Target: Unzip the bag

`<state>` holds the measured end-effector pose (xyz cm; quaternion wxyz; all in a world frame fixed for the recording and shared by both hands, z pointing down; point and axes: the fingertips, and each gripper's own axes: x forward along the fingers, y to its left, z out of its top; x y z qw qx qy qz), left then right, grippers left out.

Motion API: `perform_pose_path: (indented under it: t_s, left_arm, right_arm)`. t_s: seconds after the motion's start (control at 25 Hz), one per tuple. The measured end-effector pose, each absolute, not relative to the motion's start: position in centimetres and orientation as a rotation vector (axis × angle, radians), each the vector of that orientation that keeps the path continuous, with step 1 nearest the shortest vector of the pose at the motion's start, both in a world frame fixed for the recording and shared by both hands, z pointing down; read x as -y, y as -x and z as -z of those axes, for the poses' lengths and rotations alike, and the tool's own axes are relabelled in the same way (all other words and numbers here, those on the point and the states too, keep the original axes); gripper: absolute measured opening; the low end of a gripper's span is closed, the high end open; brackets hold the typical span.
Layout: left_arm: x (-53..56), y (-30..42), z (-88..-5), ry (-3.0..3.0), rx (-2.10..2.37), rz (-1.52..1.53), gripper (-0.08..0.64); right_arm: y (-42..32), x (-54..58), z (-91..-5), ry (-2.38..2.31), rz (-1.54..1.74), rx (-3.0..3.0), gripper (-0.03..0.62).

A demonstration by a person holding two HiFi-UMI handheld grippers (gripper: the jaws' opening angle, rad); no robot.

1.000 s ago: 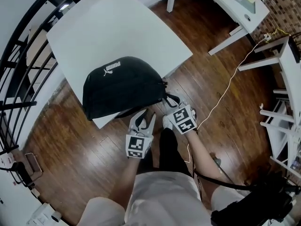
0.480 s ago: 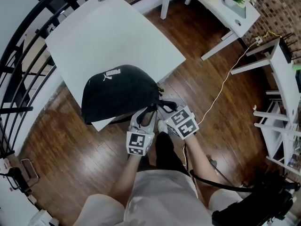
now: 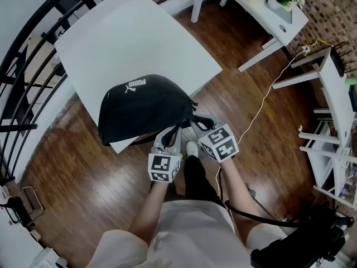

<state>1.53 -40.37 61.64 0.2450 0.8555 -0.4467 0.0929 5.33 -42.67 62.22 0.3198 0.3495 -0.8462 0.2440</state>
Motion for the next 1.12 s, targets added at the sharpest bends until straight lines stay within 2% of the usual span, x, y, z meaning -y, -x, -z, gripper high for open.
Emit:
perform_pose_path:
  t_s: [0.52,1.12]
  left_arm:
    - [39.0,2.1,-63.6,-2.328,1.229,-0.324,0.023]
    - [36.3,12.0,-66.3,-2.186,1.35,-0.414,0.021]
  right_arm:
    - [-6.0,42.7,-63.3,-1.02,-0.679,2.172,0.037]
    - [-6.5,43.1,-64.3,-1.102,-0.719,2.127,0.035]
